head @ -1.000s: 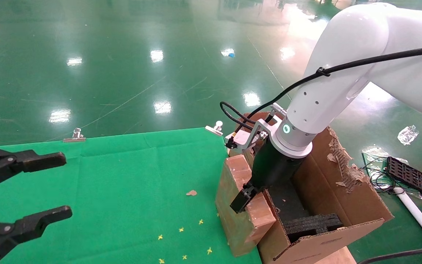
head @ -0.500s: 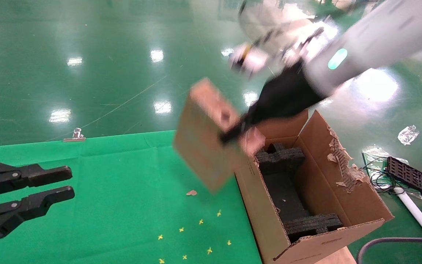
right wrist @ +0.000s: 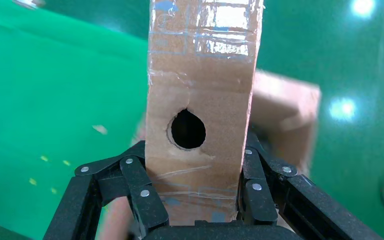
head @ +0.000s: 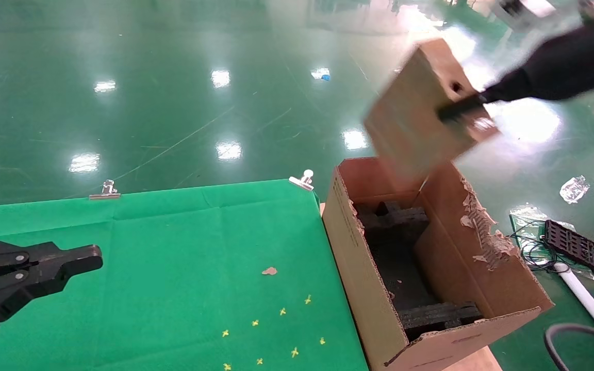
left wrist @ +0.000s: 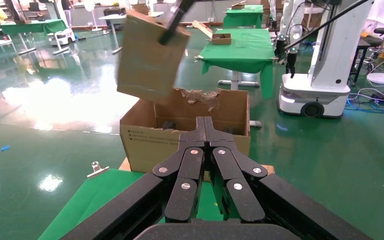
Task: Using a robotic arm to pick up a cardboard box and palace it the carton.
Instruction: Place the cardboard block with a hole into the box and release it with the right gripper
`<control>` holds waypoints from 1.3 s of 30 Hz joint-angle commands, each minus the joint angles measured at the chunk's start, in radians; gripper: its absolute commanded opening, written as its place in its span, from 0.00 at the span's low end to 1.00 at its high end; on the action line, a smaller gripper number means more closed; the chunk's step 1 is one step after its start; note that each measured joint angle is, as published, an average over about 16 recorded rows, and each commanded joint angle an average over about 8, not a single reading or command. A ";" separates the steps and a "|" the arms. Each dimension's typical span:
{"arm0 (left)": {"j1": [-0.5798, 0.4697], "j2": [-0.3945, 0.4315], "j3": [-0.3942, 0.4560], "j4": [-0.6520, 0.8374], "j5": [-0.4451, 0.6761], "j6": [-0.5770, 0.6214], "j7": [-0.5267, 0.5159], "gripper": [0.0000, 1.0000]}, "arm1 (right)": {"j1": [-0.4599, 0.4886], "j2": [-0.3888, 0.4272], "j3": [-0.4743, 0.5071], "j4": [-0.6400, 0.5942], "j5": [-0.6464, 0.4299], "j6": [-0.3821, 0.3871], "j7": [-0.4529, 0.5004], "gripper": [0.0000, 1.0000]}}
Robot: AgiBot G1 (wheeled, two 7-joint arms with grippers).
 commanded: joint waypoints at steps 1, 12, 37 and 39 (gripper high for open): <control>0.000 0.000 0.000 0.000 0.000 0.000 0.000 0.00 | 0.000 0.015 -0.014 -0.034 -0.024 -0.015 -0.008 0.00; 0.000 0.000 0.001 0.000 -0.001 0.000 0.000 1.00 | -0.132 0.027 -0.065 -0.190 -0.053 -0.006 -0.031 0.00; 0.000 -0.001 0.002 0.000 -0.002 -0.001 0.001 1.00 | -0.455 -0.153 -0.087 -0.496 -0.037 0.156 -0.076 0.00; -0.001 -0.001 0.002 0.000 -0.002 -0.001 0.001 1.00 | -0.483 -0.166 -0.084 -0.513 -0.031 0.175 -0.082 0.00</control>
